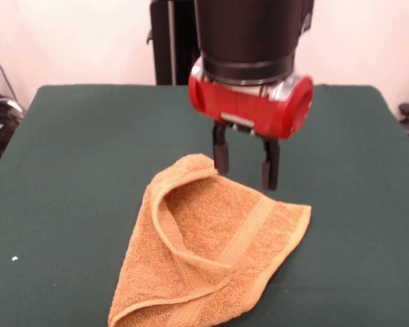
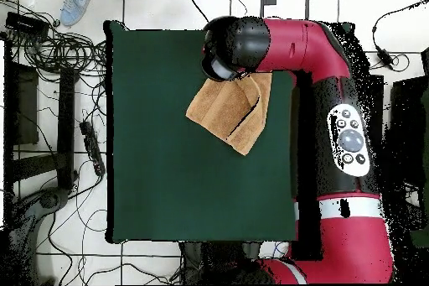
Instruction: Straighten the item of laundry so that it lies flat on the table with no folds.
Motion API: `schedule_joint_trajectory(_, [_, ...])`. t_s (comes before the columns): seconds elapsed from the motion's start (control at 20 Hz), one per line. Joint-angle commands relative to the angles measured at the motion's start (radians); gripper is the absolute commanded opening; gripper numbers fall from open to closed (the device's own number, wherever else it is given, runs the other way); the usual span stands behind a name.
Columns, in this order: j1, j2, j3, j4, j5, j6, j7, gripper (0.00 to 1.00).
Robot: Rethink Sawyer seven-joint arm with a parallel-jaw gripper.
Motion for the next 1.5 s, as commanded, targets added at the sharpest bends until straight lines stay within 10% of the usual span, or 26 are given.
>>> schedule_joint_trajectory(0.05, [0.033, 0.065, 0.002, 0.005, -0.07, -0.071, -0.125, 1.0])
schedule_joint_trajectory(1.5, [-0.12, 0.073, 0.042, 0.151, -0.203, -0.232, -0.284, 1.0])
